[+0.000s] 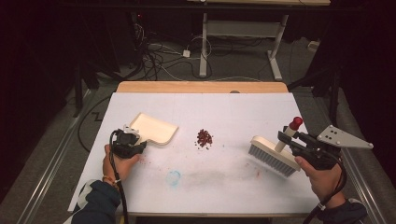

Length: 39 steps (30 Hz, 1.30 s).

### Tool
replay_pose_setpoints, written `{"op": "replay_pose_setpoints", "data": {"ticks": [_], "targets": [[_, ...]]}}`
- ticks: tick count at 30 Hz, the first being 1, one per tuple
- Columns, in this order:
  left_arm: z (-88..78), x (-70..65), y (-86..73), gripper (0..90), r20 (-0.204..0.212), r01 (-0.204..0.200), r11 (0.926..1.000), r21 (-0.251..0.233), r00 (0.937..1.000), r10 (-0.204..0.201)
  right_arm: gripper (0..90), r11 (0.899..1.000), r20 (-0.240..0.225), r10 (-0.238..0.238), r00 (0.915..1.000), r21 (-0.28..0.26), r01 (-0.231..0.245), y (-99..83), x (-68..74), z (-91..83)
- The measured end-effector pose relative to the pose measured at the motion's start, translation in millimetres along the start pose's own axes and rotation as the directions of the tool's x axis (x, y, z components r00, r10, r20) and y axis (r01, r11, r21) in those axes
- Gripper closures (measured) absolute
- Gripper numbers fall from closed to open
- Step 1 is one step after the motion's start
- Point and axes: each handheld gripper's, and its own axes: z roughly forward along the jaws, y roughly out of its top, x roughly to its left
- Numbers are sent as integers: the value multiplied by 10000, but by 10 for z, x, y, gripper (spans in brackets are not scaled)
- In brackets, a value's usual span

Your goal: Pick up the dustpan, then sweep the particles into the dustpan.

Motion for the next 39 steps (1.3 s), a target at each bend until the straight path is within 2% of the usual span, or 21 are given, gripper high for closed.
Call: {"op": "replay_pose_setpoints", "data": {"ticks": [3, 7, 14, 19, 26, 30, 34, 36, 39], "targets": [[-78, 22, 13, 640, -11, -68, 9999, -133, 10000, 68, 698, 10000, 8, -10, 10000, 27, 10, -5, 4, 0], [-201, 4, 45, 641, 75, -458, 9986, -265, 9989, 461, 699, 9999, 62, 158, 9999, 44, -158, -27, -4, 12], [-379, -35, 67, 641, 28, -808, 9951, -565, 9967, 811, 699, 9999, 117, 99, 9999, 43, -99, -33, -14, 21], [-461, -60, 51, 641, 59, -876, 9939, -670, 9961, 882, 698, 10000, 97, 94, 9999, -7, -94, -20, -12, 34], [-590, -144, -7, 640, 217, -1403, 9885, -572, 9897, 1417, 699, 10000, 277, -4, 9996, -80, 6, -23, 0, 60], [-656, -210, -42, 640, 450, -1819, 9823, -437, 9819, 1839, 699, 9999, 233, -11, 9997, -129, 14, -18, 4, 55], [-721, -283, -85, 640, 815, -2303, 9728, -236, 9694, 2315, 699, 9992, 469, 78, 9989, -398, -59, -29, 13, 48], [-731, -305, -122, 640, 1000, -2443, 9696, -123, 9645, 2442, 699, 9978, 617, 271, 9977, -614, -233, -18, 22, 58], [-738, -339, -188, 640, 1256, -2652, 9642, 45, 9567, 2626, 699, 9973, 747, 315, 9967, -687, -264, -3, 17, 81]]}}
